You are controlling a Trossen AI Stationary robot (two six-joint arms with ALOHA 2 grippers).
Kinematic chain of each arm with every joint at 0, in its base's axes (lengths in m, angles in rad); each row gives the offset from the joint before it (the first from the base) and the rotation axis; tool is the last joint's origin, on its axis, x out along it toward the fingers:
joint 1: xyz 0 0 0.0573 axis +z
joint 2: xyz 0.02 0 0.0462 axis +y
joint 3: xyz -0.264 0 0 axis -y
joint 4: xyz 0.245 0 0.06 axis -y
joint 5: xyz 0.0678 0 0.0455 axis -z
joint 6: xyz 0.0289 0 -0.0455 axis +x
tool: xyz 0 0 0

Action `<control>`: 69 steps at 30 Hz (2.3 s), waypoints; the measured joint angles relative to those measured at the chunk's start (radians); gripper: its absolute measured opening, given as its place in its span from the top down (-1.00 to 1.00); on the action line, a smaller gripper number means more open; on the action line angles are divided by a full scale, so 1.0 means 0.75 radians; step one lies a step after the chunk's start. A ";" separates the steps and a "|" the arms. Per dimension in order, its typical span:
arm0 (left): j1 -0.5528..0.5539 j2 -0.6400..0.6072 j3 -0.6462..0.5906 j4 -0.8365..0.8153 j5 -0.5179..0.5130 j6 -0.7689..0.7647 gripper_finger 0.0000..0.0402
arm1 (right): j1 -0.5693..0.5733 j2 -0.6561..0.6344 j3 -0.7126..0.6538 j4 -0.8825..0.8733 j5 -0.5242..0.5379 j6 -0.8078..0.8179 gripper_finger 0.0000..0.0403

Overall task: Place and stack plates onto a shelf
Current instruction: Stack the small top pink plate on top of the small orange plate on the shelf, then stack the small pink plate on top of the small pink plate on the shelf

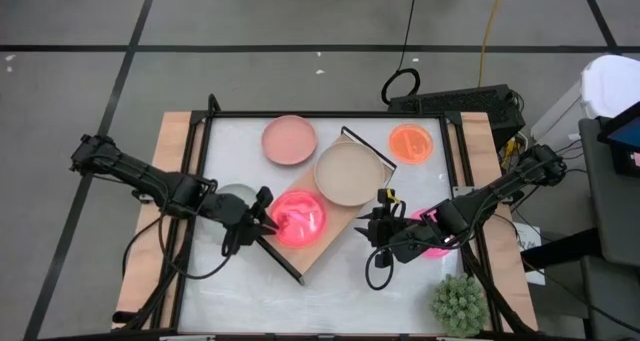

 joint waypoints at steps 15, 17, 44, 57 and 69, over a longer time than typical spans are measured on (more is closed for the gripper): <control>-0.009 -0.013 0.000 0.077 -0.005 -0.116 0.60 | 0.001 0.000 0.000 0.000 -0.001 0.090 0.48; -0.009 -0.021 0.000 0.075 -0.041 -0.125 0.60 | 0.002 0.000 0.000 0.000 -0.002 0.143 0.48; 0.131 -0.351 -0.154 0.040 -0.060 -0.182 0.60 | 0.155 0.000 0.001 -0.355 -0.386 1.121 0.48; 0.196 -0.351 -0.171 0.040 -0.060 -0.193 0.60 | 0.169 0.014 0.001 -0.684 -0.458 1.569 0.48; 0.208 -0.351 -0.171 0.045 -0.059 -0.192 0.60 | 0.135 0.119 -0.150 -0.751 -0.728 1.903 0.48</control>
